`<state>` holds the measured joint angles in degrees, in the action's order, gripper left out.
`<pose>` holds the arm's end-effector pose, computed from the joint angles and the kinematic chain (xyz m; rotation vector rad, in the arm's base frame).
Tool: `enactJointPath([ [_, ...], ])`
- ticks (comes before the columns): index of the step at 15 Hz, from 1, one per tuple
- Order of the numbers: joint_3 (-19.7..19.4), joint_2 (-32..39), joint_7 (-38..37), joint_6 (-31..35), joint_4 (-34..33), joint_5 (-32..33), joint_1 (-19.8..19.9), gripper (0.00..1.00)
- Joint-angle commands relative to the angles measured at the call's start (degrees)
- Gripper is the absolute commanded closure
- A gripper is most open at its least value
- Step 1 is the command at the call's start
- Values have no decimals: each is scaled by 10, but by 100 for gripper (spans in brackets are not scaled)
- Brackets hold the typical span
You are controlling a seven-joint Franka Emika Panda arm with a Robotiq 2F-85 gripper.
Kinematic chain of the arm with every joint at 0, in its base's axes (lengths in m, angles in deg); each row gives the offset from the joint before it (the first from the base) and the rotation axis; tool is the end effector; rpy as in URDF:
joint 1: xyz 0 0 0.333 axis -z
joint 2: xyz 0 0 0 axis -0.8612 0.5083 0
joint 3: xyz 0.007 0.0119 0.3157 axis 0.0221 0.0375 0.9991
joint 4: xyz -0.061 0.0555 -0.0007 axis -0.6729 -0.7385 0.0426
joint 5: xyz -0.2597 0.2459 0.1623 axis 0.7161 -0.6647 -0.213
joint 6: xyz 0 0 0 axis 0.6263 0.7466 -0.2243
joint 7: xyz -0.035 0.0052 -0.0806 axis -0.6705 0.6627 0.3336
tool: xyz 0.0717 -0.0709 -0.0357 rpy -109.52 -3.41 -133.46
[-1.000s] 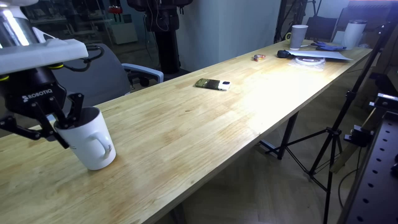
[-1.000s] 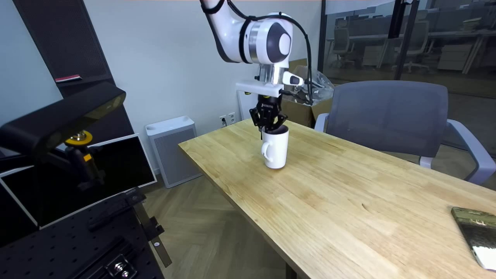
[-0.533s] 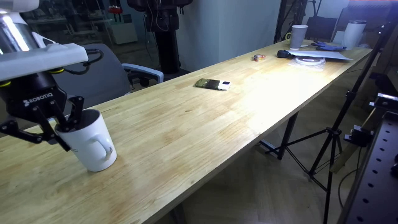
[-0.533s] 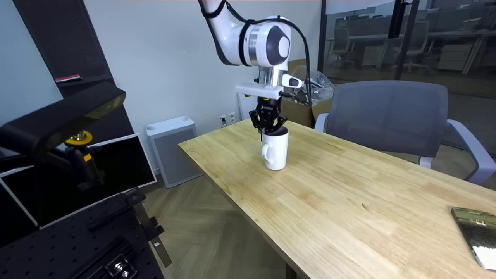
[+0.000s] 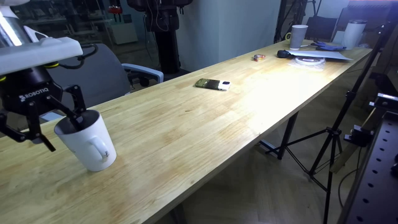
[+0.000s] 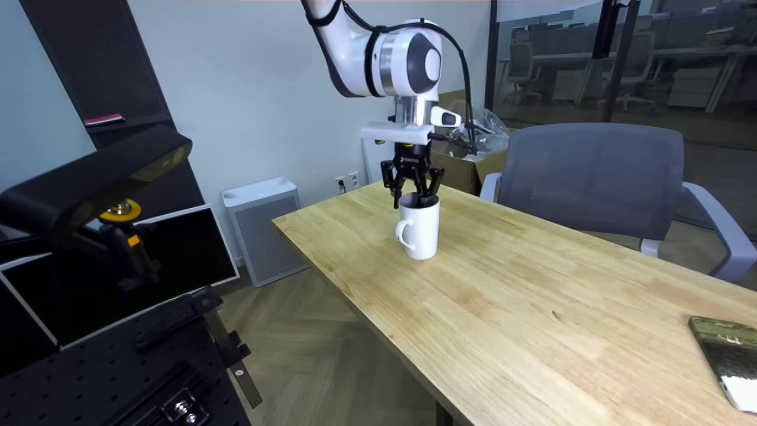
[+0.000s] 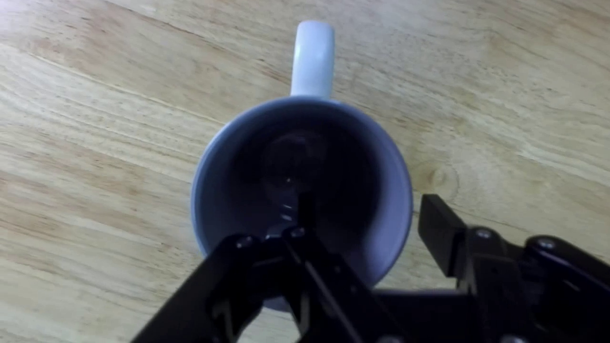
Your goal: Pick up the cup and put it on the left side of the table
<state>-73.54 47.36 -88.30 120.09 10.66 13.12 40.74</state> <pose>0.6295 0.2635 0.1258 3.0872 0.4118 -0.2777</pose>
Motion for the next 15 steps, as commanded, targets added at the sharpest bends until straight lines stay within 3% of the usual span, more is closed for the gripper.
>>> enactJointPath([
  [1, -18, 7, -42, -35, -35, 24, -20, 11],
  [2, -22, 5, -54, -42, -37, 28, -25, 3],
  [4, -23, 1, -70, -58, -43, 28, -29, 0],
  [15, -26, -45, -85, -134, -72, 28, -16, 0],
])
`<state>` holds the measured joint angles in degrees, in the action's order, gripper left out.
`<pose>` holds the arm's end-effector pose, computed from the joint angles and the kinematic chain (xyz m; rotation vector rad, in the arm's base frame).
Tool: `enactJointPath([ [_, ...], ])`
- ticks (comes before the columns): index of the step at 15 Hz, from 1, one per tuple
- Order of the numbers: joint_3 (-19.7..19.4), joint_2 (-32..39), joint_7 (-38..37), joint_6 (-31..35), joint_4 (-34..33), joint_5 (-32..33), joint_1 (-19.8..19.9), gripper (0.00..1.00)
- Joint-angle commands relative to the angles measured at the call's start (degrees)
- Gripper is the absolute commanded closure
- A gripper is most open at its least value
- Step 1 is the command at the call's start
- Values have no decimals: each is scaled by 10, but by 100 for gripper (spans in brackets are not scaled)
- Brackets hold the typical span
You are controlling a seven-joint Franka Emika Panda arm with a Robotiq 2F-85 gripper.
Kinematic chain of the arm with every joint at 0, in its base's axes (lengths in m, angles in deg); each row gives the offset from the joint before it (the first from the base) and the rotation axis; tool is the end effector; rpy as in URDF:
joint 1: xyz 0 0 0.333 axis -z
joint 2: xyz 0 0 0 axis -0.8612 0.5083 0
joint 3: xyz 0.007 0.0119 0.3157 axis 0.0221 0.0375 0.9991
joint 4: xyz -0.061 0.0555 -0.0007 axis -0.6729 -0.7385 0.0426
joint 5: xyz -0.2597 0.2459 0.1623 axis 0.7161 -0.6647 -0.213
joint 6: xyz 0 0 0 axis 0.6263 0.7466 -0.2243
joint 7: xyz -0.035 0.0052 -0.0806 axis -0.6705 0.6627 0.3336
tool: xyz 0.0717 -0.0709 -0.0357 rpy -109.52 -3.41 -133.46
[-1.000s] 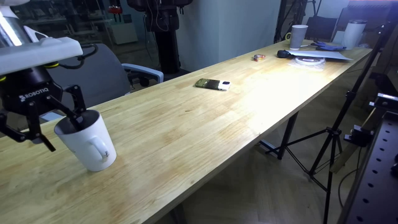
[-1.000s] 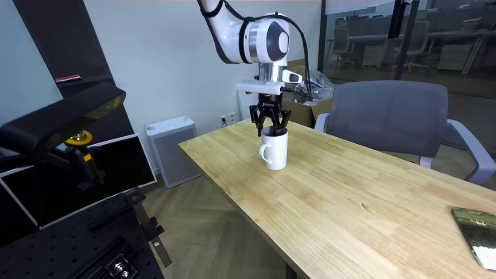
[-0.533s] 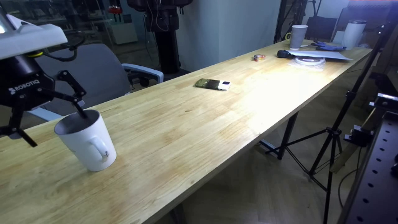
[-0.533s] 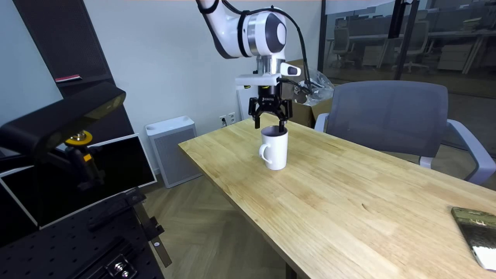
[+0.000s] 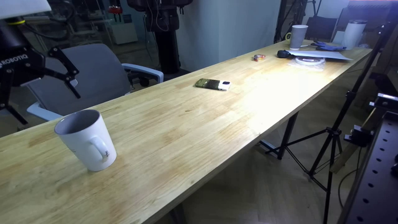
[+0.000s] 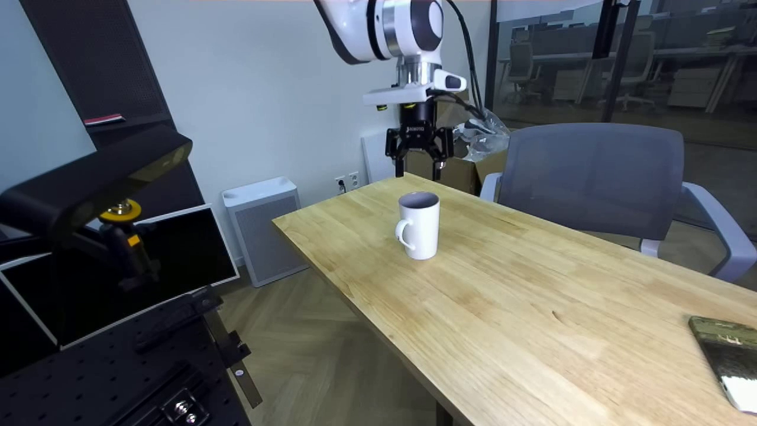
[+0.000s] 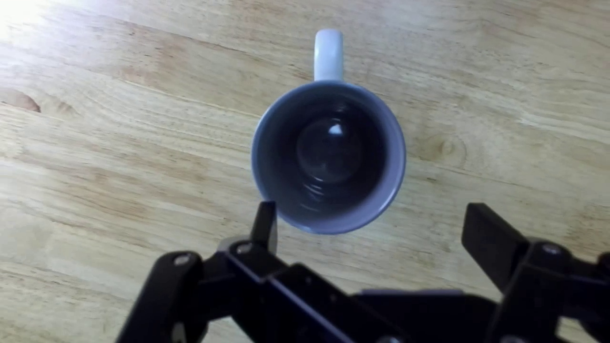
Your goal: Pick up the cup and put it on the left side of the table
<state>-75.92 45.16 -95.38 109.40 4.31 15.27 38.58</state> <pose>0.6492 0.2680 0.1835 3.0134 0.2514 -0.2896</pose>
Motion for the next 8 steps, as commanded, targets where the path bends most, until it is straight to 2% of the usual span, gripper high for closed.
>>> enactJointPath([
  [1, -2, -31, -10, -29, -8, 6, 11, 0],
  [5, 0, -70, 3, -14, 27, -1, 35, 0],
  [6, 2, -40, 0, -18, -4, 4, 27, 0],
  [8, 2, -50, 4, -18, 3, 3, 36, 0],
])
